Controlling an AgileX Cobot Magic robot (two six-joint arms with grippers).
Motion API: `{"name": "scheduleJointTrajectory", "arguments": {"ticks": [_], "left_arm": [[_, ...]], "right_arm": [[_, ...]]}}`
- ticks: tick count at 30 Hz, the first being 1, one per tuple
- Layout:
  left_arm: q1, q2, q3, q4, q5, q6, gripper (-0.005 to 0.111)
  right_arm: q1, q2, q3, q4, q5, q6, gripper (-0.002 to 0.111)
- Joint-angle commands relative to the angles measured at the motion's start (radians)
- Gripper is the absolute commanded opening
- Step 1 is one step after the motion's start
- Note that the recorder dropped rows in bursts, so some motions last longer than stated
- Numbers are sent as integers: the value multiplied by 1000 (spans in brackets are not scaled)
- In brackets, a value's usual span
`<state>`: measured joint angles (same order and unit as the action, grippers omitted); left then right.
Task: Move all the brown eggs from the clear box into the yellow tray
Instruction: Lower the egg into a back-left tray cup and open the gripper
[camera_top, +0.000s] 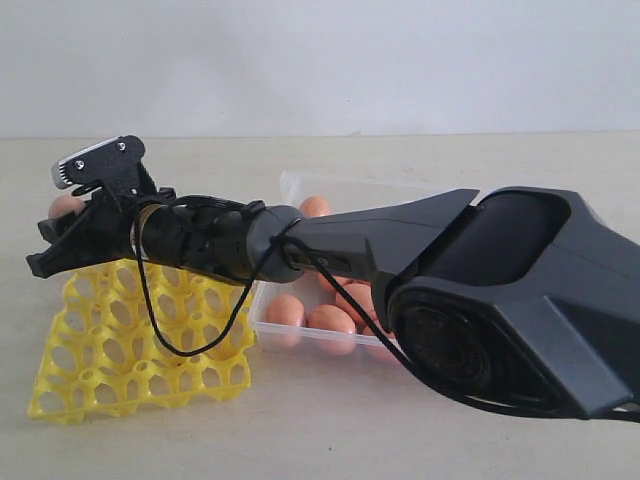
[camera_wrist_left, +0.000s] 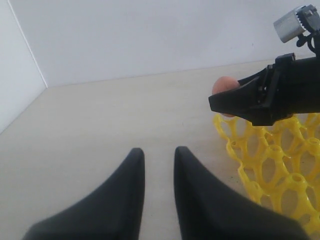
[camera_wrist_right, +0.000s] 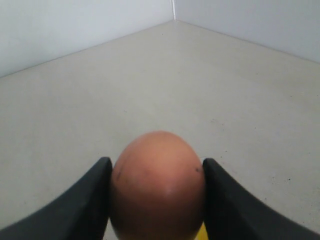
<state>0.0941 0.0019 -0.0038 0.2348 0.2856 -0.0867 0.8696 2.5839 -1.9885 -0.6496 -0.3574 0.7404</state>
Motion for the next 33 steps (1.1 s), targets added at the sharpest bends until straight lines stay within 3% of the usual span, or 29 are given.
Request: {"name": "scheduleJointTrajectory", "arguments": {"ticks": [1,8,10,12,14,23,33], "left_arm": [[-5,-2,4,-2,-2,-2,22],[-5,-2,4,-2,-2,-2,22],[-5,-2,4,-2,-2,-2,22],[-5,-2,4,-2,-2,-2,22],[-5,-2,4,-2,-2,-2,22],[-5,-2,4,-2,-2,-2,22],[-5,-2,4,-2,-2,-2,22]], "right_arm": [[-3,-1,-8,-12,3,9,0],[-3,9,-11,-16,10,31,0],[-3,9,-12,-16,31,36,9],[-3,9,-16,-14,60,41,31],[-3,9,-16,-16,76,37,42],[-3,9,-16,-75,55,39,42],[-3,-2,-16,-151,55,166,42]]}}
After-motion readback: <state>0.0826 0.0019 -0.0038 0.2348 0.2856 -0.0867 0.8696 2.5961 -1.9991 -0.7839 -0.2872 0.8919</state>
